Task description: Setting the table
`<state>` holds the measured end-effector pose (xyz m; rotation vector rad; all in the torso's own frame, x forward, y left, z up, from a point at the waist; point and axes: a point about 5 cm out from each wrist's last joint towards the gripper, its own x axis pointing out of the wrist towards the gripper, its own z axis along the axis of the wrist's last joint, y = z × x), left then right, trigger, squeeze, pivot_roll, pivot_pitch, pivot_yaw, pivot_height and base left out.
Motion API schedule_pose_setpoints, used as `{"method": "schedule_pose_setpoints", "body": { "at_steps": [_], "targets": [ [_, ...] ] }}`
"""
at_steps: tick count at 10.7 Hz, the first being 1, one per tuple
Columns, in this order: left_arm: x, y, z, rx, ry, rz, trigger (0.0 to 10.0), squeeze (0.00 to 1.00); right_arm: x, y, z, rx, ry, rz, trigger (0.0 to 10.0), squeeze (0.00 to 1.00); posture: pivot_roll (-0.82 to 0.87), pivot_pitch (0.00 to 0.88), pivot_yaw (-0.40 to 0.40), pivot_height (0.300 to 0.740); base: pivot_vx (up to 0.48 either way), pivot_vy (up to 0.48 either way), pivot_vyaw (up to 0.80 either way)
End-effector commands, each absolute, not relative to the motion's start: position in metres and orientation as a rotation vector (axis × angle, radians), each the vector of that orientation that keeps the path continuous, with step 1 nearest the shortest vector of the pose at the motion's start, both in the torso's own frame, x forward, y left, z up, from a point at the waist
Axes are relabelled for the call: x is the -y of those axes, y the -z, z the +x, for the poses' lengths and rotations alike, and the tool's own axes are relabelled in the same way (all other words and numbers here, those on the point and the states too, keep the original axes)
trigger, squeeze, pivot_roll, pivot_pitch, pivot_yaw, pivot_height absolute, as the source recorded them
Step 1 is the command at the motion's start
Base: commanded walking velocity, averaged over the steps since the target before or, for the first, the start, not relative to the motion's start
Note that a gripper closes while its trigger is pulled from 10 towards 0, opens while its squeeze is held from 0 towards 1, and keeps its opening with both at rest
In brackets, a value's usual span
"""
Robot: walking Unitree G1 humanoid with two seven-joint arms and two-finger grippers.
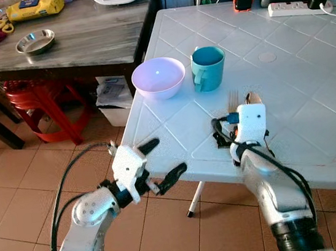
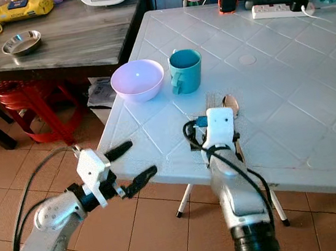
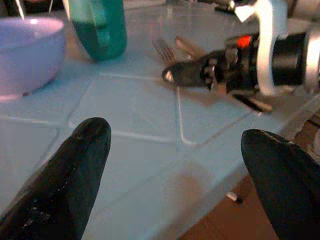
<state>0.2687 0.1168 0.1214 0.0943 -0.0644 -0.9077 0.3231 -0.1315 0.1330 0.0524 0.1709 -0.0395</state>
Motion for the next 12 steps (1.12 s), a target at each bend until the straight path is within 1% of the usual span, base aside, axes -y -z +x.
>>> {"method": "schedule_pose_setpoints", "body": {
  "at_steps": [1, 2, 4, 7, 12],
  "targets": [
    [-0.119, -0.114, 0.267, 0.048, 0.914, 0.112, 10.0, 0.0, 0.135, -0.114, 0.322, -0.268, 0.054, 0.07, 4.8, 0.0, -0.16, 0.172, 0.106, 0.74, 0.0, 0.0, 0.0],
    [-0.12, -0.11, 0.266, 0.04, 0.914, 0.11, 10.0, 0.0, 0.131, -0.112, 0.322, -0.289, 0.036, 0.086, 0.0, 0.0, -0.16, 0.173, 0.107, 0.74, 0.0, 0.0, 0.0],
    [-0.122, -0.106, 0.267, 0.037, 0.916, 0.109, 10.0, 0.0, 0.12, -0.11, 0.32, -0.327, 0.004, 0.078, 0.0, 0.0, -0.15, 0.174, 0.103, 0.74, 0.0, 0.0, 0.0],
    [-0.123, -0.102, 0.269, 0.036, 0.918, 0.106, 10.0, 0.0, 0.123, -0.097, 0.313, -0.403, 0.01, 0.051, 0.0, 0.0, -0.15, 0.17, 0.098, 0.74, 0.0, 0.0, 0.0],
    [-0.12, -0.114, 0.274, 0.1, 0.93, 0.094, 10.0, 0.0, 0.125, -0.09, 0.31, -0.444, -0.002, 0.044, 0.0, 0.0, -0.16, 0.164, 0.097, 0.74, 0.0, 0.0, 0.0]
  ]
}}
